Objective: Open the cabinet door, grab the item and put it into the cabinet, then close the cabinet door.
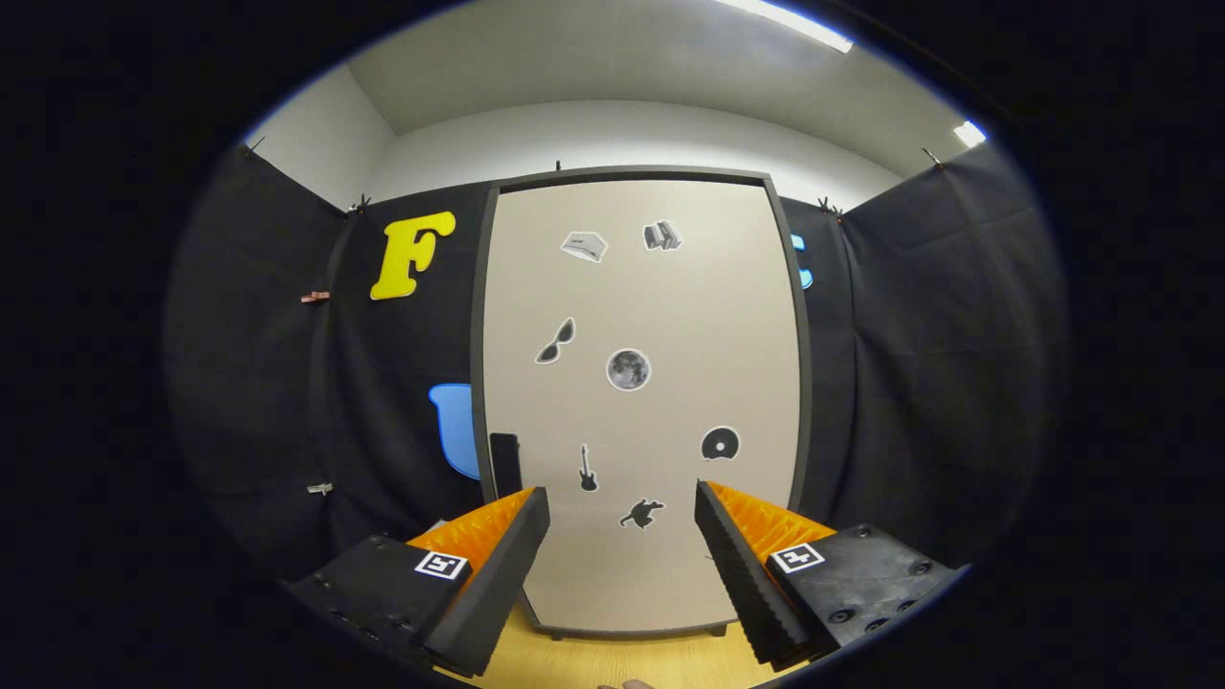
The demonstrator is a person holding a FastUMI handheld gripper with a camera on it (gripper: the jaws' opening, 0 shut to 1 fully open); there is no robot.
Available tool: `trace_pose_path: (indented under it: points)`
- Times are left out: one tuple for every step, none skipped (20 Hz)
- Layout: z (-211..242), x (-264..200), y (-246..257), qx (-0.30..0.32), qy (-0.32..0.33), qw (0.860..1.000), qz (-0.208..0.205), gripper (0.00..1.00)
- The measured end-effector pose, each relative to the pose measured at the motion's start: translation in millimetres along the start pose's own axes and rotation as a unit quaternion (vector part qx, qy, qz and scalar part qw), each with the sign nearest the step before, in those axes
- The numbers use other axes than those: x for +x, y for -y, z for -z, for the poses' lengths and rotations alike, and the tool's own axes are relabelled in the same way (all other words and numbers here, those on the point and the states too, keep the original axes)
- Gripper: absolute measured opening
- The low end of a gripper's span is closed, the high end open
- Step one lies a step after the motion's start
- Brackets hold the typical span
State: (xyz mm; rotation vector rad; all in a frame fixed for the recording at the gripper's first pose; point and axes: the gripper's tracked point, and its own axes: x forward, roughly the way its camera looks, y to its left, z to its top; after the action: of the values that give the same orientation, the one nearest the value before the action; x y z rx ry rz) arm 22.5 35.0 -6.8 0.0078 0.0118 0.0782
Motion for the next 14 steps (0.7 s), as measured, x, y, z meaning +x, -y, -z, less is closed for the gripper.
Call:
trace_pose_path:
  points:
    - [1.8, 3.2, -5.9, 0.001, -0.001, 1.000, -0.005, 0.99]
    - [5.7, 7.7, -13.6, 0.002, -0.002, 1.000, -0.012, 0.99]
    - [9.3, 11.7, -22.5, 0.003, -0.003, 1.000, -0.021, 0.99]
    - [12.9, 16.4, -31.8, 0.007, -0.004, 1.000, -0.029, 0.99]
    - [16.4, 20.7, -40.7, 0.011, -0.005, 0.999, -0.037, 0.99]
    - [19.3, 26.8, -49.2, 0.014, -0.006, 0.999, -0.044, 0.98]
    - [20.5, 32.1, -57.3, 0.017, -0.004, 0.999, -0.050, 0.99]
    - [22.8, 38.2, -63.2, 0.020, -0.003, 0.998, -0.052, 0.99]
    - [25.9, 45.0, -68.8, 0.023, -0.003, 0.998, -0.055, 0.99]
    - [29.6, 51.0, -72.4, 0.024, -0.006, 0.998, -0.055, 0.99]
    - [34.7, 57.6, -75.3, 0.022, -0.010, 0.998, -0.053, 0.99]
    - [40.3, 63.8, -77.3, 0.018, -0.015, 0.998, -0.052, 0.98]
    - [45.1, 69.6, -79.4, 0.014, -0.020, 0.998, -0.050, 0.98]
    - [49.4, 75.3, -81.8, 0.012, -0.023, 0.998, -0.049, 0.99]
